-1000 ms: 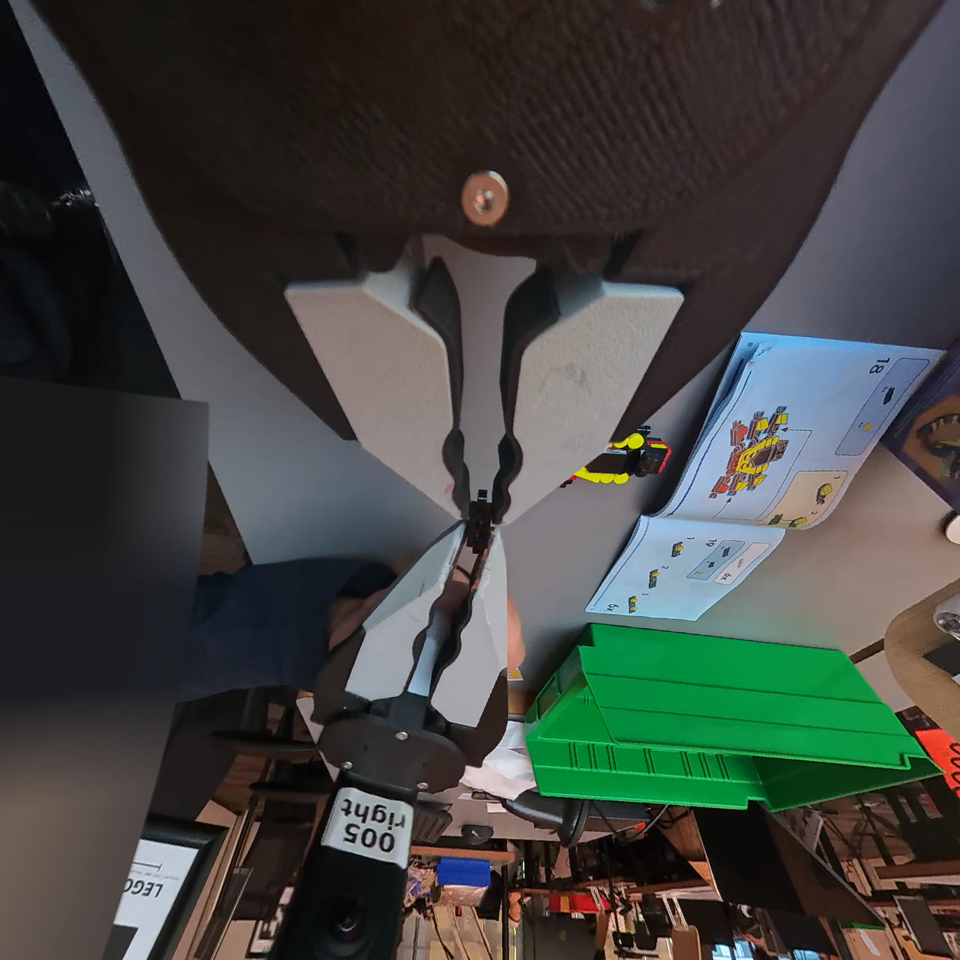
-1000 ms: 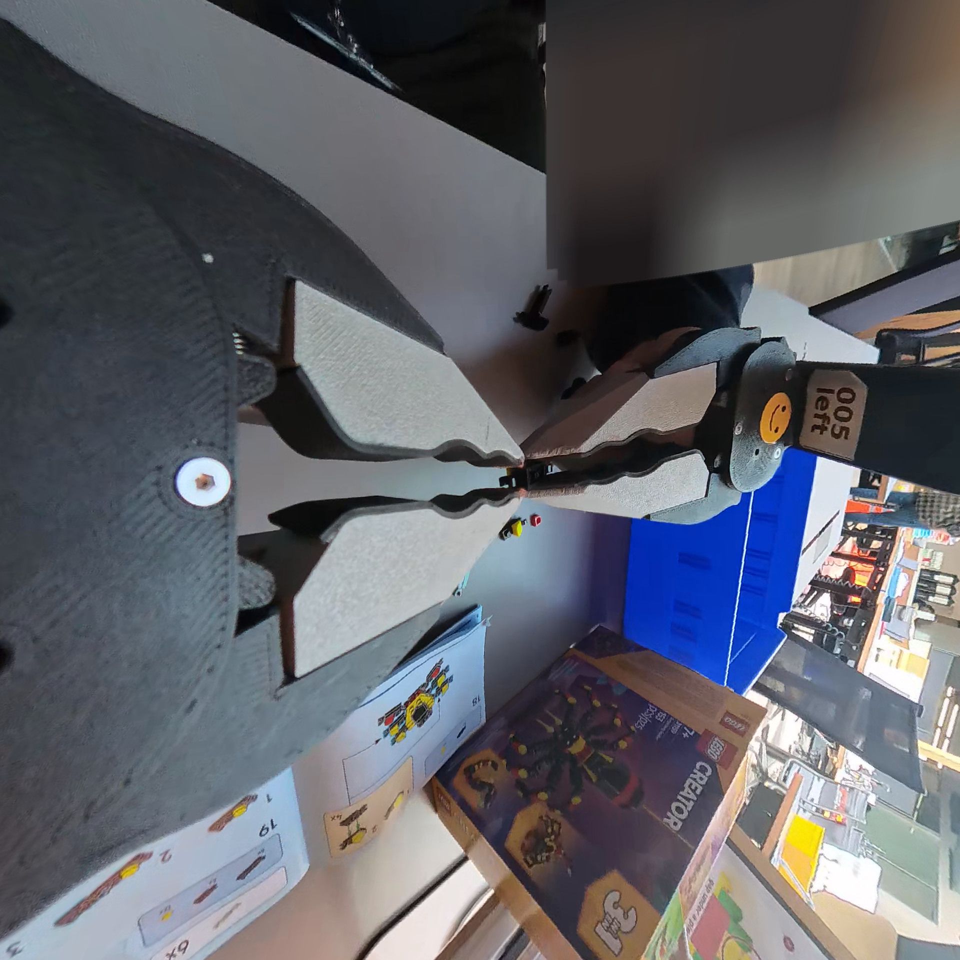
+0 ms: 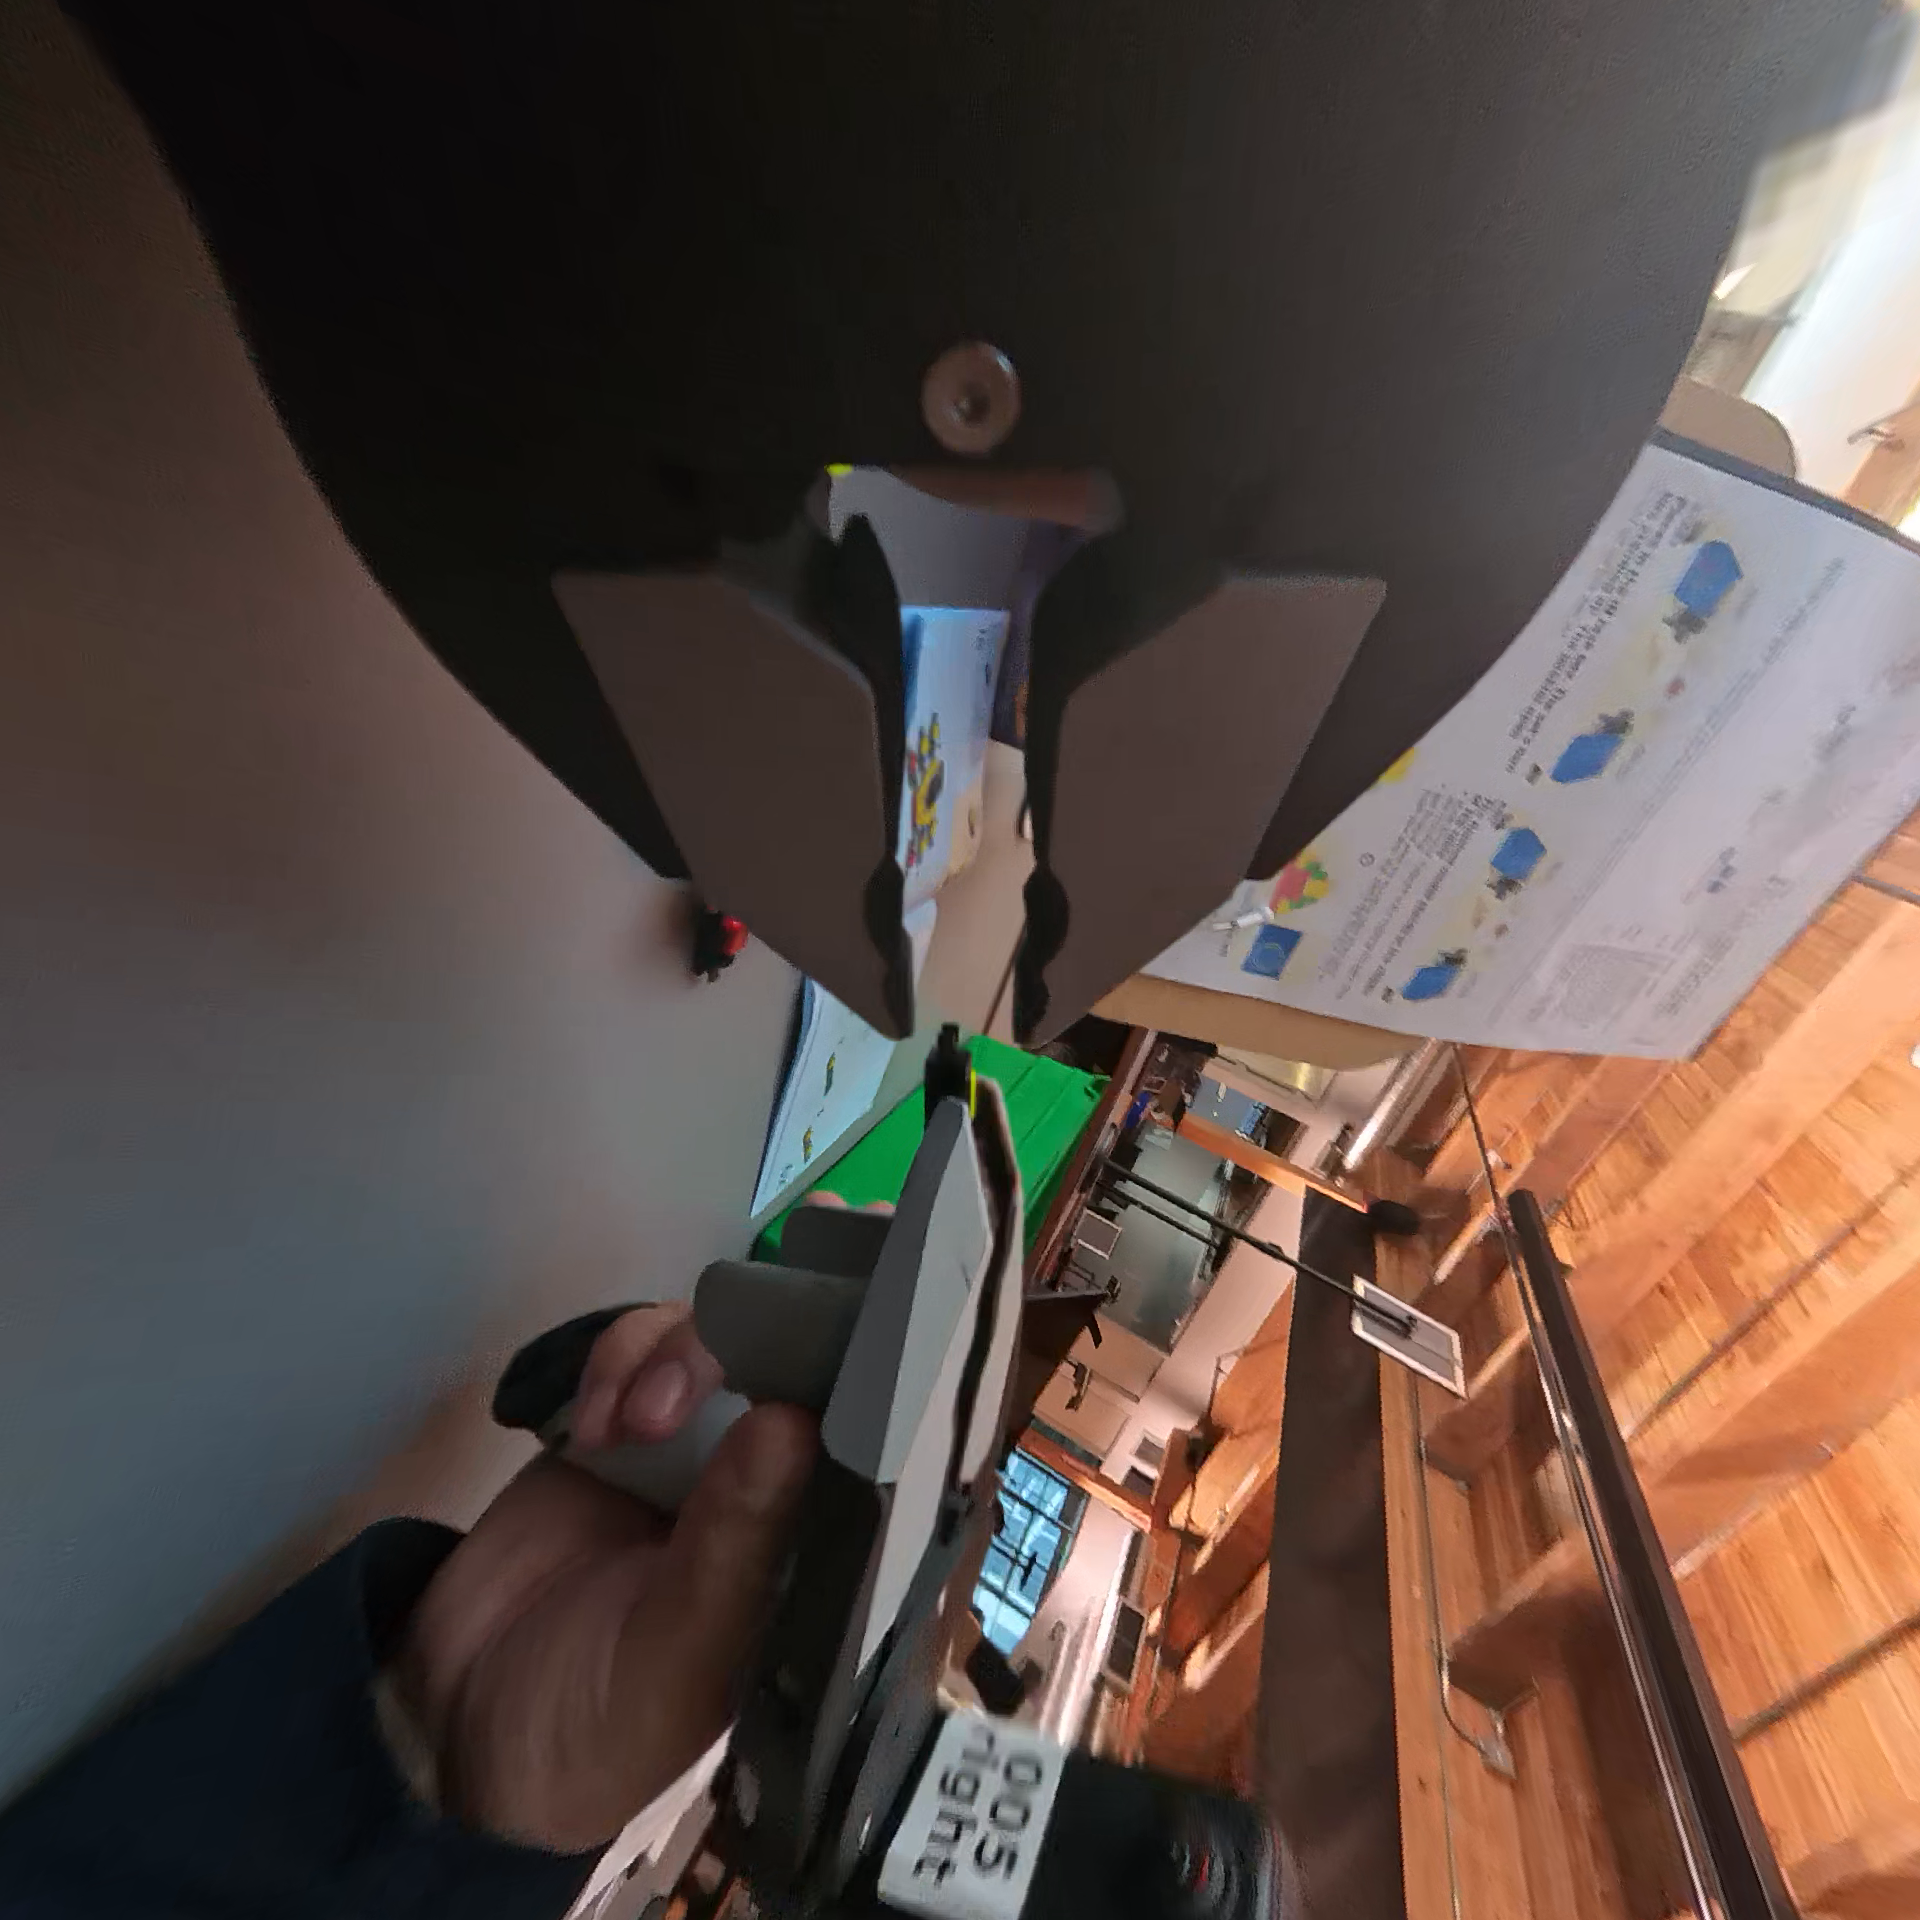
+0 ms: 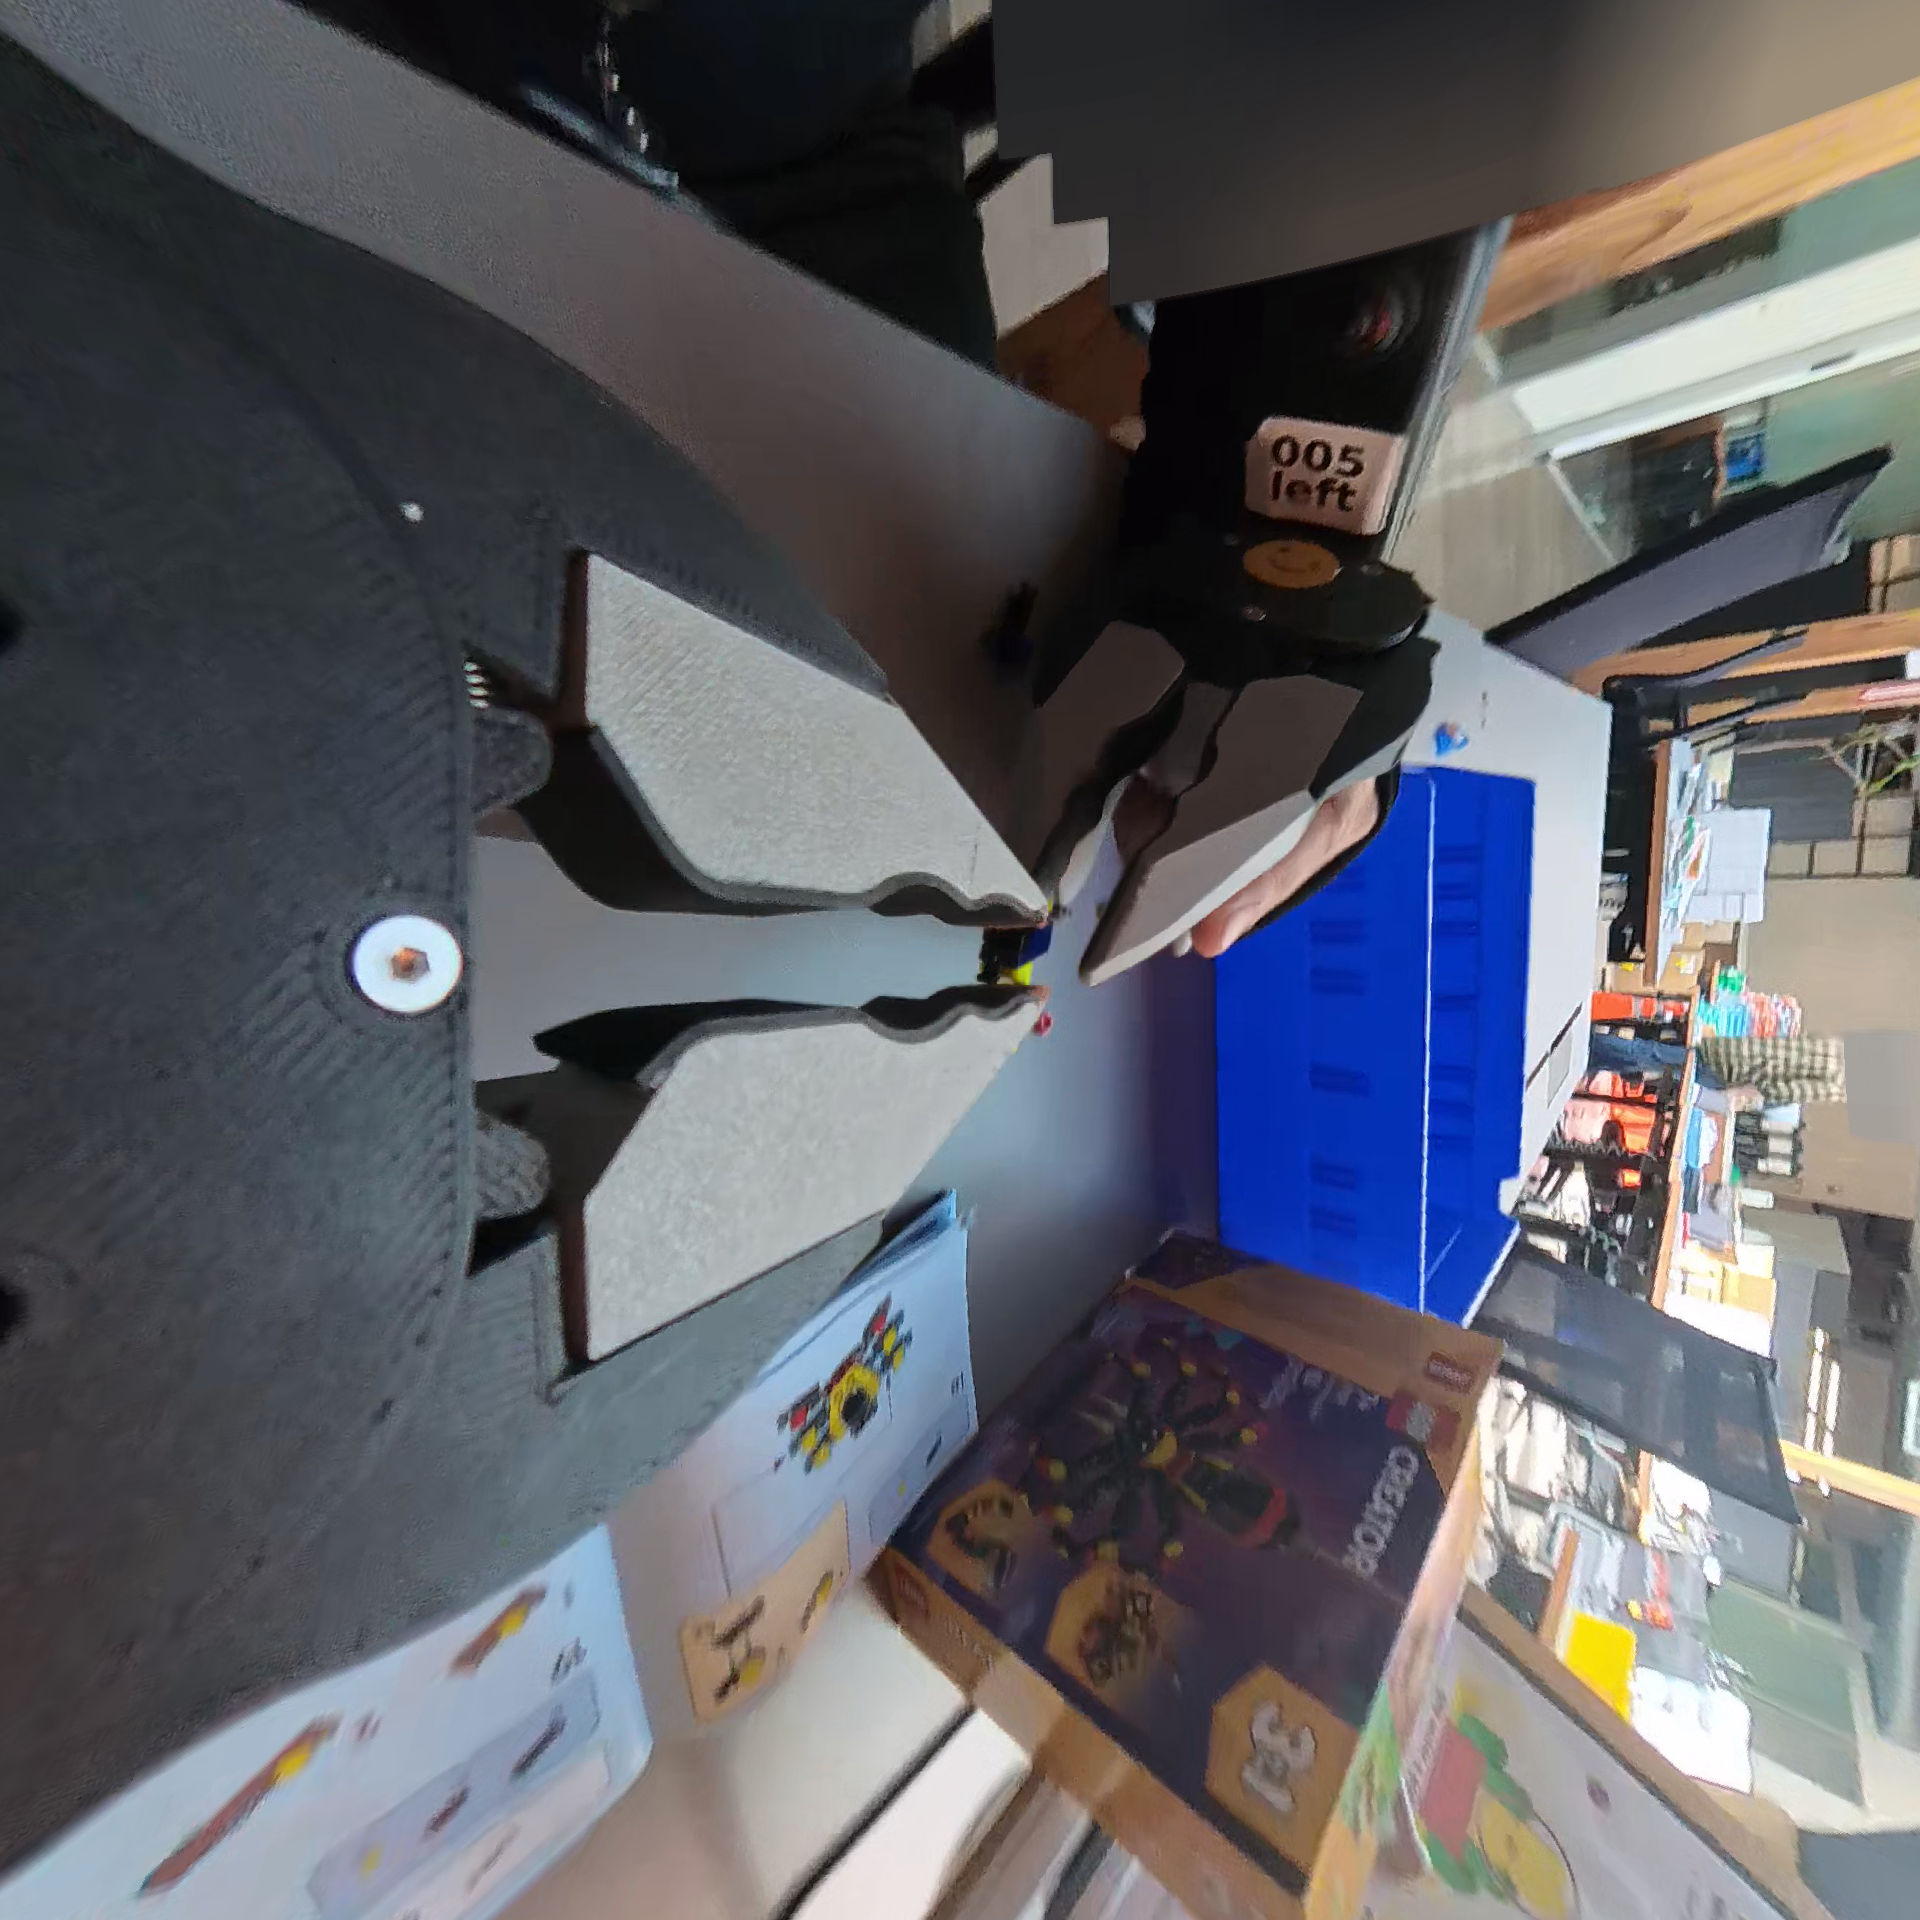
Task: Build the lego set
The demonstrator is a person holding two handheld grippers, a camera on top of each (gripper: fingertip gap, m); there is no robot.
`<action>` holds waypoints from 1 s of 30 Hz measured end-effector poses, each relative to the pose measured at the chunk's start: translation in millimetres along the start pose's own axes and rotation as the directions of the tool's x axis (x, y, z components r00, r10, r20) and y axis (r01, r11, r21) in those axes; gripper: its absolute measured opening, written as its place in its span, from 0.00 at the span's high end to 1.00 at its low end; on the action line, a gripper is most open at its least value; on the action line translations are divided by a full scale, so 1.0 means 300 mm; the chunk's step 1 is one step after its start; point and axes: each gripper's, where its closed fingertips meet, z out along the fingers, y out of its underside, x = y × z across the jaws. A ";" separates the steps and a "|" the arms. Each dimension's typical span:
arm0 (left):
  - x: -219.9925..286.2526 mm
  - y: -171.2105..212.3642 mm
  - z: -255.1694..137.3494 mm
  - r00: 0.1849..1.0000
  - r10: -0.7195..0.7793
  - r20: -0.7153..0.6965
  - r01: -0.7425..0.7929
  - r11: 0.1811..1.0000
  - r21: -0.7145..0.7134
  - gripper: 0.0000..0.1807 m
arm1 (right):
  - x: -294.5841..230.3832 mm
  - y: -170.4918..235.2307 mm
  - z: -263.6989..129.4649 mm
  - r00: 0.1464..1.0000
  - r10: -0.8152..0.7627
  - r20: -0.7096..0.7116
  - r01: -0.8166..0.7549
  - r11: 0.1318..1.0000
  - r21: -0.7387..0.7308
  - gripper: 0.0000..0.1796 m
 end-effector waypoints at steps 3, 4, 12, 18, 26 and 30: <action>-0.001 0.069 0.008 0.990 -0.134 -0.041 0.130 0.987 -0.094 0.88 | 0.081 0.044 -0.043 0.955 -0.250 -0.161 0.227 0.962 -0.150 0.95; 0.003 0.099 0.010 0.983 -0.175 -0.055 0.166 0.977 -0.137 0.87 | 0.099 0.058 -0.056 0.916 -0.352 -0.192 0.313 0.927 -0.209 0.96; 0.089 0.202 0.018 0.931 -0.331 -0.155 0.264 0.903 -0.339 0.86 | 0.147 0.262 -0.065 0.691 -0.719 -0.068 0.582 0.610 -0.538 0.95; 0.106 0.208 0.014 0.922 -0.345 -0.176 0.264 0.891 -0.369 0.86 | 0.163 0.294 -0.095 0.714 -0.698 -0.062 0.555 0.618 -0.556 0.95; 0.110 0.227 0.014 0.930 -0.327 -0.171 0.239 0.887 -0.396 0.87 | 0.139 0.347 -0.126 0.775 -0.632 -0.012 0.514 0.641 -0.570 0.90; 0.103 0.234 0.012 0.924 -0.347 -0.160 0.259 0.877 -0.405 0.87 | 0.121 0.319 -0.126 0.813 -0.581 -0.028 0.484 0.701 -0.524 0.88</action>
